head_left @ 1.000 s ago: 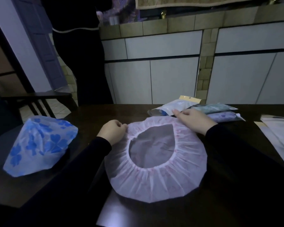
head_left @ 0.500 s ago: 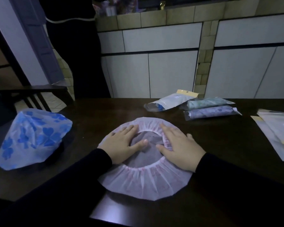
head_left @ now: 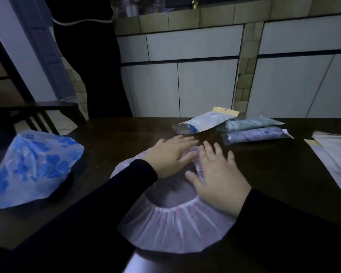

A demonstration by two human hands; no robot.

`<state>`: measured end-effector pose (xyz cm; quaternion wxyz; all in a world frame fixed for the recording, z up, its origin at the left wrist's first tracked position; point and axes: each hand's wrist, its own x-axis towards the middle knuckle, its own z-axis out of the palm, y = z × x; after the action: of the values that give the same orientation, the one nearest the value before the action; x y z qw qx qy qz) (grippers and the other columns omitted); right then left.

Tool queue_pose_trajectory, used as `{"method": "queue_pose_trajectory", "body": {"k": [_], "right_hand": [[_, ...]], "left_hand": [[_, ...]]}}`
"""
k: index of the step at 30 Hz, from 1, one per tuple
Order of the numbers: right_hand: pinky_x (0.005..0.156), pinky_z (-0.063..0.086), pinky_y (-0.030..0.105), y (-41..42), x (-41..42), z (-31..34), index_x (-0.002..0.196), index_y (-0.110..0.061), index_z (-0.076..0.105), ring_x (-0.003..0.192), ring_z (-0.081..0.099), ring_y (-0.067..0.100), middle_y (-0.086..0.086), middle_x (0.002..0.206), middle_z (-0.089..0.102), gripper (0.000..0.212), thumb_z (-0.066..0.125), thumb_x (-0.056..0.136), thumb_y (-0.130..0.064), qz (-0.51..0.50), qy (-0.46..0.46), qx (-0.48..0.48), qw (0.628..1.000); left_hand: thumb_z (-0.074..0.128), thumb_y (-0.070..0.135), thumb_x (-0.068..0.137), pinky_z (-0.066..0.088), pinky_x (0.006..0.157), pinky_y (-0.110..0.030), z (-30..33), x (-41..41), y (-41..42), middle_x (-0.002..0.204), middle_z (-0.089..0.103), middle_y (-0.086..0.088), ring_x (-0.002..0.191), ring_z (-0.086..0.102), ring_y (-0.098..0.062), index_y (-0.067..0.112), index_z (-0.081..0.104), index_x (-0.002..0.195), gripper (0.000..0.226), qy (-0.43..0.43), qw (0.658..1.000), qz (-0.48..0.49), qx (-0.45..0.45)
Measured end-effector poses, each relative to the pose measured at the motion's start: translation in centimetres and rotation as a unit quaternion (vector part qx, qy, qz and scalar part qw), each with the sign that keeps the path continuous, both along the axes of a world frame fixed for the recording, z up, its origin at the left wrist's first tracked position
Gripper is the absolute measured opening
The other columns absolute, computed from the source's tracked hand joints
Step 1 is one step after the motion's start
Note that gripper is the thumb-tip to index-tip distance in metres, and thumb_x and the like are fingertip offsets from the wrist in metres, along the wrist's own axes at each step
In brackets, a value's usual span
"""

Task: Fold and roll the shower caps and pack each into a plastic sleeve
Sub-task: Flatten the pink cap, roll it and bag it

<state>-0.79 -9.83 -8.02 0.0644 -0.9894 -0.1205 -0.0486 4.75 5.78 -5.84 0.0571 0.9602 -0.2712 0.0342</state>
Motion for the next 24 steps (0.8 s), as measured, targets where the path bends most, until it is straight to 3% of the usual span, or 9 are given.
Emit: {"method": "queue_pose_trajectory", "body": {"k": [3,7,11,13,15,17,20,24], "right_hand": [[0.115,0.000,0.054,-0.1,-0.1,-1.5,0.153,-0.017,-0.007,0.148,-0.006,0.023,0.003,0.161,-0.007,0.088,0.021,0.089,-0.071,0.004,0.094,0.009,0.996],[0.112,-0.007,0.059,-1.7,1.7,-0.9,0.152,-0.019,-0.009,0.147,-0.013,0.016,-0.004,0.161,-0.013,0.095,0.019,0.083,-0.079,0.022,0.147,-0.015,0.989],[0.112,-0.010,0.058,-2.3,2.9,-0.4,0.153,-0.024,-0.009,0.146,-0.012,0.011,-0.009,0.160,-0.014,0.094,0.020,0.083,-0.079,0.059,0.161,-0.018,0.985],[0.113,-0.008,0.057,-2.6,3.1,-0.3,0.153,-0.025,-0.007,0.147,-0.010,0.010,-0.009,0.160,-0.011,0.091,0.020,0.084,-0.078,0.062,0.159,-0.016,0.985],[0.114,-0.006,0.056,-2.9,3.1,0.2,0.154,-0.026,0.002,0.147,-0.004,0.011,-0.009,0.161,-0.003,0.081,0.021,0.089,-0.071,0.058,0.140,-0.005,0.988],[0.115,-0.001,0.056,-3.1,2.4,1.1,0.153,-0.027,0.014,0.148,0.001,0.016,-0.006,0.161,0.005,0.067,0.022,0.095,-0.061,0.041,0.082,0.002,0.996],[0.115,-0.002,0.054,-2.2,0.2,2.0,0.152,-0.028,0.017,0.148,0.002,0.018,-0.006,0.161,0.008,0.062,0.023,0.097,-0.057,0.023,0.025,0.032,0.999],[0.115,-0.005,0.052,-0.4,-1.9,0.1,0.151,-0.031,-0.008,0.148,-0.008,0.018,-0.007,0.161,-0.008,0.086,0.022,0.084,-0.077,0.038,0.094,0.024,0.995]], "left_hand": [[0.018,0.060,0.098,0.008,0.118,-0.046,-1.9,1.6,0.3,0.162,0.007,0.012,0.149,0.005,-0.015,0.041,0.013,0.152,0.057,0.098,0.994,0.020,0.046],[0.014,0.064,0.096,0.004,0.119,-0.047,-2.5,2.5,1.8,0.163,-0.004,0.008,0.150,0.000,-0.019,0.040,0.002,0.152,0.062,0.118,0.986,0.105,0.057],[0.012,0.063,0.096,0.005,0.120,-0.047,-2.8,2.7,2.7,0.163,-0.004,0.003,0.150,-0.001,-0.022,0.039,0.002,0.152,0.062,0.114,0.980,0.151,0.066],[0.014,0.063,0.095,0.005,0.120,-0.047,-2.2,2.2,3.0,0.163,-0.001,0.003,0.150,0.000,-0.021,0.037,0.008,0.153,0.063,0.145,0.979,0.144,0.026],[0.019,0.068,0.089,0.007,0.121,-0.041,-0.7,0.8,3.2,0.162,0.010,0.006,0.149,0.007,-0.015,0.034,0.020,0.152,0.072,0.170,0.973,0.134,-0.077],[0.021,0.074,0.077,0.010,0.122,-0.036,0.8,-1.6,3.1,0.160,0.019,0.010,0.147,0.014,-0.009,0.032,0.027,0.151,0.085,0.147,0.971,0.126,-0.139],[0.018,0.091,0.070,0.009,0.121,-0.038,1.1,-6.0,3.0,0.161,0.004,0.013,0.148,0.005,-0.007,0.033,0.008,0.153,0.102,0.106,0.984,0.129,-0.065],[0.029,0.100,0.055,-0.002,0.120,-0.044,-0.6,-8.4,3.6,0.158,-0.021,0.008,0.147,-0.013,-0.010,0.024,-0.017,0.150,0.131,0.123,0.977,0.168,0.039]]}}
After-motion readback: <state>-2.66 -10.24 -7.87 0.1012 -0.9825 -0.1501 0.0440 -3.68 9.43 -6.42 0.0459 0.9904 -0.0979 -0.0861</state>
